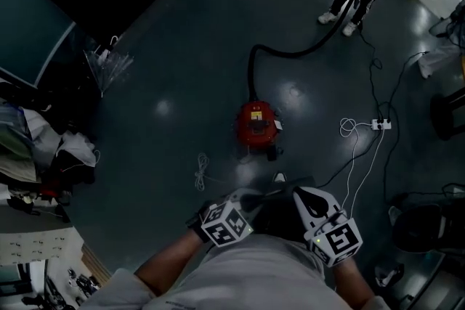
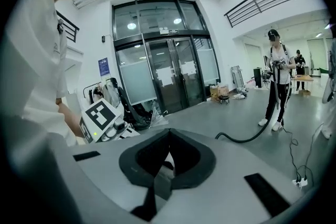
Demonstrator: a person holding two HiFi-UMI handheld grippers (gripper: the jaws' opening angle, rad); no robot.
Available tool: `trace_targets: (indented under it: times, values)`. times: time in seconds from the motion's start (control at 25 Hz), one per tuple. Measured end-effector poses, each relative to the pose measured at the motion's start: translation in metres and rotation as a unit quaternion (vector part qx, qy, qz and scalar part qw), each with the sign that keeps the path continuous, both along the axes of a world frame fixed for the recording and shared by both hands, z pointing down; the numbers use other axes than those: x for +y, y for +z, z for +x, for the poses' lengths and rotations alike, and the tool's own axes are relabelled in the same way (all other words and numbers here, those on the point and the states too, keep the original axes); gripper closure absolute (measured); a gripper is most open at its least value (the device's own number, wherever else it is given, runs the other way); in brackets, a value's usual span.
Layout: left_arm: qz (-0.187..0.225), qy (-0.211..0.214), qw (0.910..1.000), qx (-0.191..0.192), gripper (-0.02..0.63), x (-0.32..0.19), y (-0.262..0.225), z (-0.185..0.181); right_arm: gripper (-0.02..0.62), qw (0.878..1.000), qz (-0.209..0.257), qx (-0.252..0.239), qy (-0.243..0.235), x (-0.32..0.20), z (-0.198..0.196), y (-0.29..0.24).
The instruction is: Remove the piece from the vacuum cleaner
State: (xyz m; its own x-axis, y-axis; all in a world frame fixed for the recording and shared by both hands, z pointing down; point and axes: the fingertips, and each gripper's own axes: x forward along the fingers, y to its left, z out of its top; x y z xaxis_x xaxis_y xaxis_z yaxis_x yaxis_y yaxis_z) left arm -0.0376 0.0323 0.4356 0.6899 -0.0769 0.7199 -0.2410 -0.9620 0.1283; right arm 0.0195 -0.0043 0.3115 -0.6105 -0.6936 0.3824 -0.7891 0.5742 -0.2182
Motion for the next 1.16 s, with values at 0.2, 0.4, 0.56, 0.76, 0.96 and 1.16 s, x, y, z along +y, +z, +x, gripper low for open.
trace_targets:
  times: [0.2,0.4,0.56,0.76,0.96,1.16]
  values:
    - [0.018,0.005,0.9998,0.008,0.577,-0.003,-0.02,0.002,0.578,1.0,0.018,0.004,-0.012,0.003,-0.01,-0.016]
    - [0.025,0.007,0.9996,0.01,0.577,-0.001,-0.025,0.005,0.578,0.999,0.031,0.009,-0.02,0.007,-0.013,-0.02]
    - [0.028,0.008,0.9995,0.008,0.578,-0.003,-0.025,0.002,0.578,0.999,0.037,0.016,-0.024,0.006,-0.015,-0.02]
    - [0.029,0.011,0.9995,0.008,0.578,-0.001,-0.028,0.002,0.58,0.999,0.035,0.016,-0.021,0.006,-0.014,-0.02]
    - [0.033,0.013,0.9993,0.01,0.577,-0.001,-0.028,0.002,0.578,0.999,0.033,0.017,-0.02,0.009,-0.013,-0.019]
    - [0.034,0.013,0.9993,0.01,0.577,-0.003,-0.031,0.001,0.58,0.999,0.038,0.017,-0.018,0.006,-0.013,-0.022]
